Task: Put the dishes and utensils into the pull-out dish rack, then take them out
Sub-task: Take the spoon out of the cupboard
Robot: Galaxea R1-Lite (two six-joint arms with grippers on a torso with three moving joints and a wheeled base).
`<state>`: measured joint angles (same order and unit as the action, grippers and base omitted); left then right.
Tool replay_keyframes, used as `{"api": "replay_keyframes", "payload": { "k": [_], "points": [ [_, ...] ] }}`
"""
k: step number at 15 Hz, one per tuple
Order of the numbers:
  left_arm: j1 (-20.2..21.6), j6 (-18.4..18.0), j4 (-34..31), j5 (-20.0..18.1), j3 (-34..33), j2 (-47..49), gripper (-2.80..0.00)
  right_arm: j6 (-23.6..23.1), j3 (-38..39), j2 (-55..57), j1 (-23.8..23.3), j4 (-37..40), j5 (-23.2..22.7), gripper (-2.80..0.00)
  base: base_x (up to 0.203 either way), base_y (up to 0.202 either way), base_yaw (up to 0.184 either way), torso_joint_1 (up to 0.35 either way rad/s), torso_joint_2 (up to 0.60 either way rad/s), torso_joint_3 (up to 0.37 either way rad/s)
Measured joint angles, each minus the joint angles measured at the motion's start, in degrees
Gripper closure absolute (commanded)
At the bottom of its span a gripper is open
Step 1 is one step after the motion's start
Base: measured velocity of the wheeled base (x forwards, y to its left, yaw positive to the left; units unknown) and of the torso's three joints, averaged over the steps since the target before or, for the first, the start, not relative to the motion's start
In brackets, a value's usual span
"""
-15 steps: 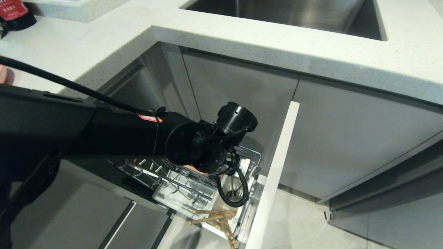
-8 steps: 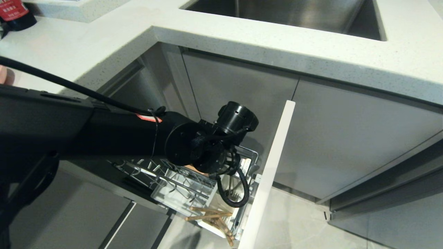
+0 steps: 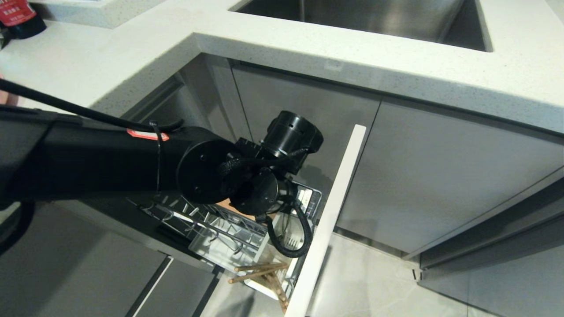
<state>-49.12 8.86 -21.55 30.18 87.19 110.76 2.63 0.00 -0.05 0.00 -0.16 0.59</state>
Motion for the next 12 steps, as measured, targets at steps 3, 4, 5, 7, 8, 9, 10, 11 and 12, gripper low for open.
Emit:
{"api": "replay_keyframes", "payload": {
  "k": [3, 4, 5, 7, 8, 9, 10, 11, 12],
  "points": [
    [-0.24, 0.01, -0.72, 0.15, -0.04, -1.51, 0.00, 0.00, 0.00, 0.02, 0.00, 0.00, 0.00, 0.00, 0.000, 0.000, 0.000, 0.000, 0.00, 0.000],
    [-0.27, 0.01, -0.82, 0.14, -0.04, -1.85, 0.00, 0.00, 0.00, 0.02, 0.00, 0.00, 0.01, 0.00, 0.000, 0.000, 0.000, 0.000, 0.00, 0.000],
    [-0.37, -0.02, -0.83, 0.16, -0.06, -2.19, 0.00, -0.01, 0.00, 0.01, 0.00, 0.00, -0.01, 0.00, 0.000, 0.000, 0.000, 0.000, 0.00, 0.000],
    [-0.60, 0.01, -1.60, 0.27, -0.09, -2.91, 0.00, 0.00, 0.00, 0.02, 0.00, 0.00, -0.02, 0.00, 0.000, 0.000, 0.000, 0.000, 0.00, 0.000],
    [-0.68, 0.01, -2.13, 0.33, -0.09, -3.32, 0.00, 0.00, 0.00, 0.02, 0.00, 0.00, -0.02, 0.00, 0.000, 0.000, 0.000, 0.000, 0.00, 0.000],
    [-0.83, 0.04, -2.56, 0.40, -0.09, -3.73, 0.00, 0.00, 0.00, 0.02, 0.00, 0.00, 0.01, 0.00, 0.000, 0.000, 0.000, 0.000, 0.00, 0.000],
    [-0.99, 0.01, -2.78, 0.40, -0.06, -4.20, 0.00, 0.00, 0.00, 0.02, 0.00, 0.00, -0.02, 0.00, 0.000, 0.000, 0.000, 0.000, 0.00, 0.000],
    [-1.10, 0.01, -3.08, 0.40, -0.04, -4.65, 0.00, 0.00, 0.00, 0.02, 0.00, 0.00, 0.00, 0.00, 0.000, 0.000, 0.000, 0.000, 0.00, 0.000],
    [-1.12, 0.01, -3.45, 0.40, 0.02, -5.03, 0.00, 0.00, 0.00, 0.00, 0.00, 0.00, -0.02, 0.00, 0.000, 0.000, 0.000, 0.000, 0.00, 0.000]
  ]
}}
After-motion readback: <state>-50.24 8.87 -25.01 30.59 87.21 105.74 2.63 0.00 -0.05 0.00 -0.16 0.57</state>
